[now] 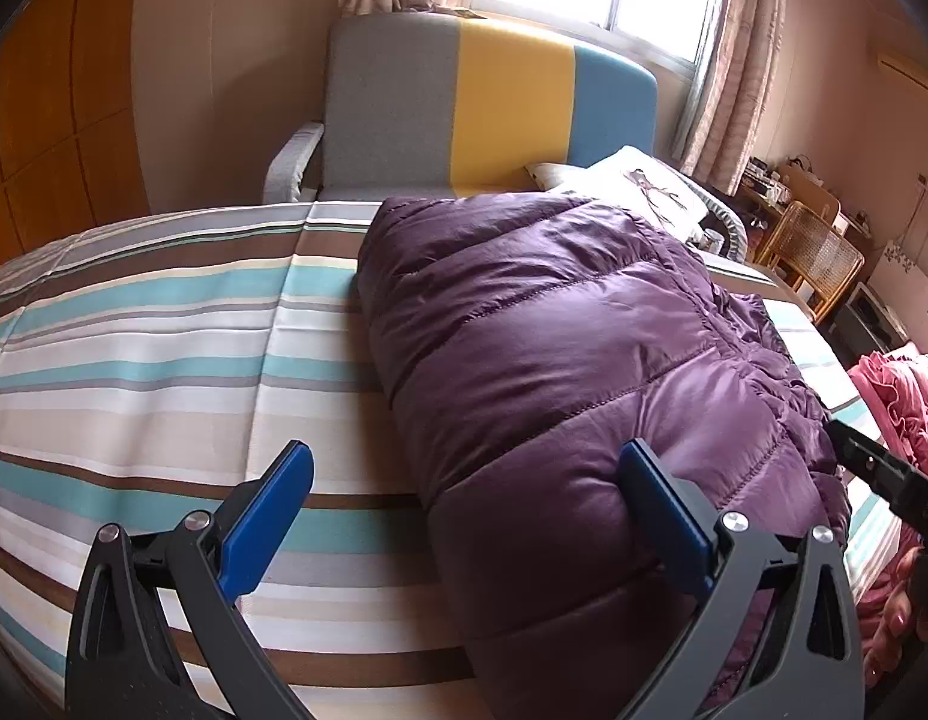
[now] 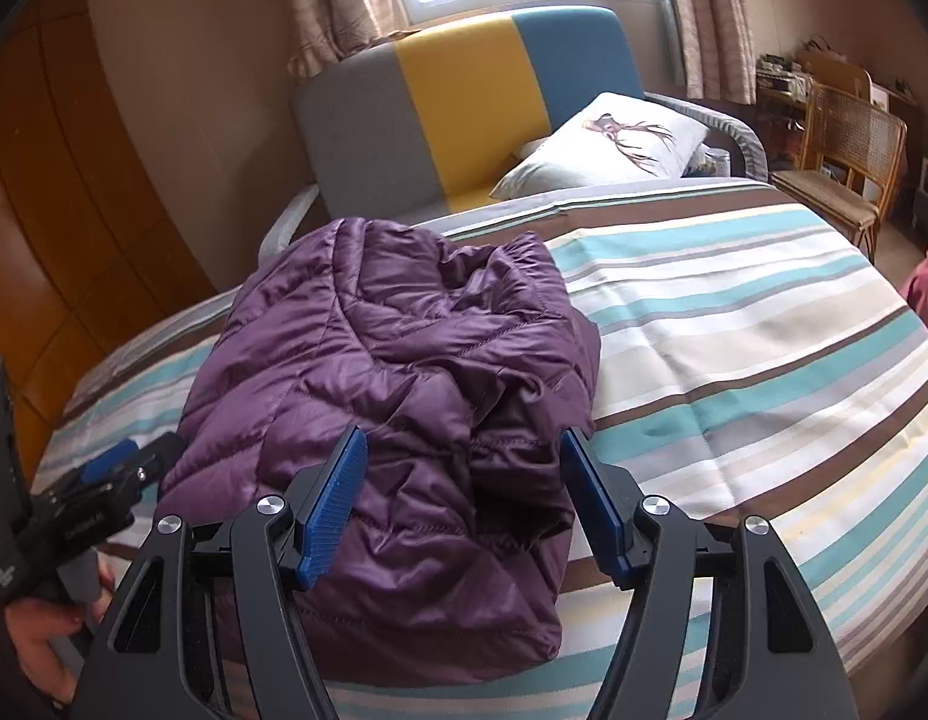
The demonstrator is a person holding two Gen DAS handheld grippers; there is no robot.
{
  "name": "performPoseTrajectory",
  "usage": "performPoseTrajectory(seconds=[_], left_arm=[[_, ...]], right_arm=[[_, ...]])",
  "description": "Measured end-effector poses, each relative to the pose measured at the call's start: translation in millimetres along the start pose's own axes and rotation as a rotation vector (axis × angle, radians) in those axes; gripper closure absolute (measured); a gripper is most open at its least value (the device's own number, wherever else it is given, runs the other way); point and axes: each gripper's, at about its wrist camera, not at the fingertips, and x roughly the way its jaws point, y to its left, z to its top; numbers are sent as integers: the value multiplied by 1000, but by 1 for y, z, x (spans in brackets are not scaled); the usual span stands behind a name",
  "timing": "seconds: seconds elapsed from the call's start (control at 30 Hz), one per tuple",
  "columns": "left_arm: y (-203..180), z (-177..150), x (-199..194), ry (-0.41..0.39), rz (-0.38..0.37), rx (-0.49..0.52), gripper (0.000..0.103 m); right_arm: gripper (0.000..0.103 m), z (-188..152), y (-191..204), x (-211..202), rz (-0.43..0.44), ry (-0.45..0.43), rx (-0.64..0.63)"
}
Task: Fold large clothes
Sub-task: 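Open the right tool and regrasp the jacket edge, lifting it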
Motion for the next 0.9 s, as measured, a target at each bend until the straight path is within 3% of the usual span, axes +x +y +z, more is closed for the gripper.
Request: performPoseTrajectory(seconds=[0.13, 0.2, 0.33, 0.4, 0.5, 0.67, 0.8, 0.9], left_arm=[[1, -1, 1, 3, 8, 0, 2], [2, 0, 1, 2, 28, 9, 2], [11, 0, 7, 35, 24, -8, 2], [17, 1, 13, 63, -14, -33, 2], [20, 5, 24, 108, -58, -39, 2], [19, 17, 24, 142, -61, -19, 2], [13, 21, 28, 160, -76, -7, 2], [11, 25, 36, 172, -79, 25, 2]], right_arm=[[36, -1, 1, 8, -52, 21, -45], [28, -1, -11, 22, -80, 79, -26], [26, 0, -39, 35, 24, 152, 94], [26, 5, -41, 35, 50, 150, 91], [35, 18, -40, 45, 101, 181, 76], [36, 34, -49, 53, 187, 219, 126], [36, 45, -72, 56, 212, 184, 253], [36, 45, -84, 74, 168, 211, 293]])
